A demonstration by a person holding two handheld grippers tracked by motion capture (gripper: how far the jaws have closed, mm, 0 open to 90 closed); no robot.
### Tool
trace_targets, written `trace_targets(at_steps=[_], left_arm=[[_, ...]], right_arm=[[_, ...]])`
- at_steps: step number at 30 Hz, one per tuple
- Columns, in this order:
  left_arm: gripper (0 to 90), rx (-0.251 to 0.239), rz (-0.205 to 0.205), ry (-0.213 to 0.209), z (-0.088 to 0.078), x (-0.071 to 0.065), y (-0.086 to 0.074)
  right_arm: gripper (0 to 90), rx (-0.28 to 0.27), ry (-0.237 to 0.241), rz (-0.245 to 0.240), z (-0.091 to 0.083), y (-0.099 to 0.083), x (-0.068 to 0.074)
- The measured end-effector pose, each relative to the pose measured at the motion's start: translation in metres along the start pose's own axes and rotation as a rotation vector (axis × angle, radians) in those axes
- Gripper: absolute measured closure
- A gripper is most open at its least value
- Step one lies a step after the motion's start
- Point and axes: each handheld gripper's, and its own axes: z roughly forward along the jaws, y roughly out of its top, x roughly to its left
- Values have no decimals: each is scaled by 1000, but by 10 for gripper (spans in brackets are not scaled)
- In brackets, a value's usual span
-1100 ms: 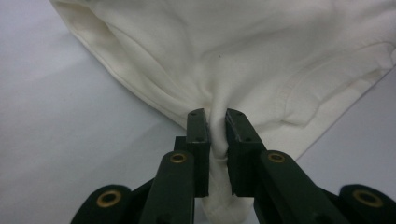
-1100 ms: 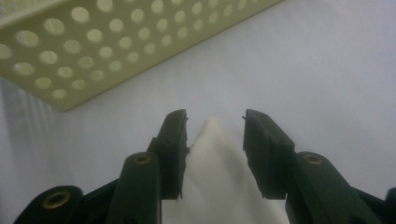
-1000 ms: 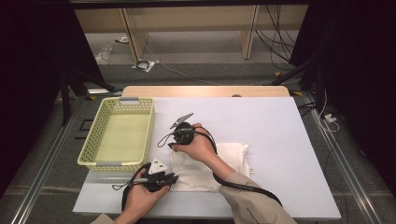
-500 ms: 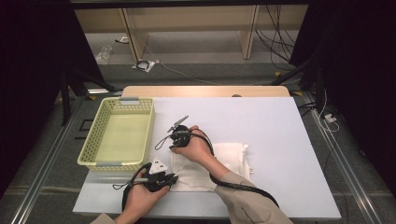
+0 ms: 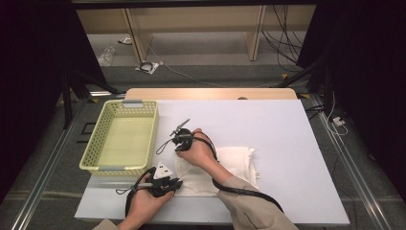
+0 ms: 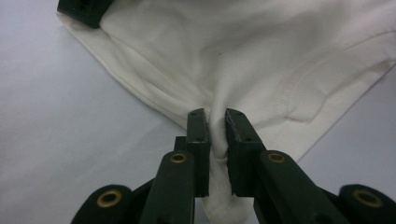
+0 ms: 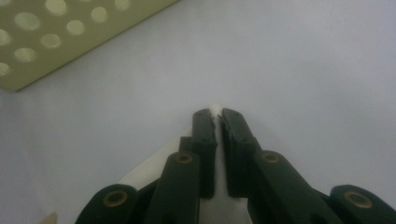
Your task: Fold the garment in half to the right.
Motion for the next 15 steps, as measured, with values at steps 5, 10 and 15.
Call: trace_targets(at_steps=[5,10,15], left_arm=[[806,-1,-5,-1,-1,1,0],[807,1,26,7,-1,0,0],[809,-3,35,8,-2,0,1]], right_arm=[[867,-1,-3,12,0,0,0],[871,0,-5,8,0,1,0],[873,1,-11,6,-1,2,2]])
